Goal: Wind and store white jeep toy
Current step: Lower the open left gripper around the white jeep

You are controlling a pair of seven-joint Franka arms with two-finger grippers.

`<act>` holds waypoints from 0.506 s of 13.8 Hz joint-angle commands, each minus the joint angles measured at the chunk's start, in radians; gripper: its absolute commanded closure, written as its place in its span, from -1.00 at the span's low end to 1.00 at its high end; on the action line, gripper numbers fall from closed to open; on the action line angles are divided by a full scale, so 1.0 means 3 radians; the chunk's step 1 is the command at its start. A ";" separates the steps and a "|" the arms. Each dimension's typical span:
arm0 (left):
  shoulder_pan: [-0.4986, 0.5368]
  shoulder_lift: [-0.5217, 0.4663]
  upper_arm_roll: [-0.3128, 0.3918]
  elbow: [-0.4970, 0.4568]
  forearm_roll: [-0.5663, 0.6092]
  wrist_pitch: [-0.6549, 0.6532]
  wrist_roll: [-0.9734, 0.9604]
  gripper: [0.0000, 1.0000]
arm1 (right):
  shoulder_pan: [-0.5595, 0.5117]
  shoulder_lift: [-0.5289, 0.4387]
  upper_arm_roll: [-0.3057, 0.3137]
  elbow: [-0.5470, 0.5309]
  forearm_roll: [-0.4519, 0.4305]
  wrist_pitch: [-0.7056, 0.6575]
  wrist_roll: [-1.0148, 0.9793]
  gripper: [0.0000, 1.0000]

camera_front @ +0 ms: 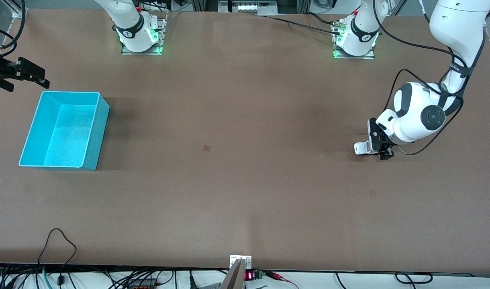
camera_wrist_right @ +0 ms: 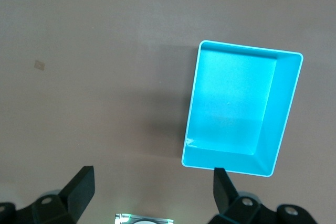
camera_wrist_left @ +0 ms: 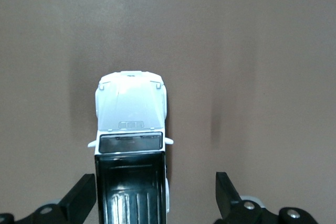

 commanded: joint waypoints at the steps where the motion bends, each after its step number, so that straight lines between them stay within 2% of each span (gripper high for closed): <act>1: 0.0059 -0.0017 -0.0049 -0.0038 0.0103 0.0114 0.0119 -1.00 | -0.0026 0.0019 0.0026 0.0053 0.0005 -0.0062 0.0031 -1.00; 7: 0.0085 0.0009 -0.0049 -0.0048 0.0139 0.0201 0.0155 -0.98 | -0.0026 0.0019 0.0026 0.0053 0.0010 -0.0057 0.0031 -1.00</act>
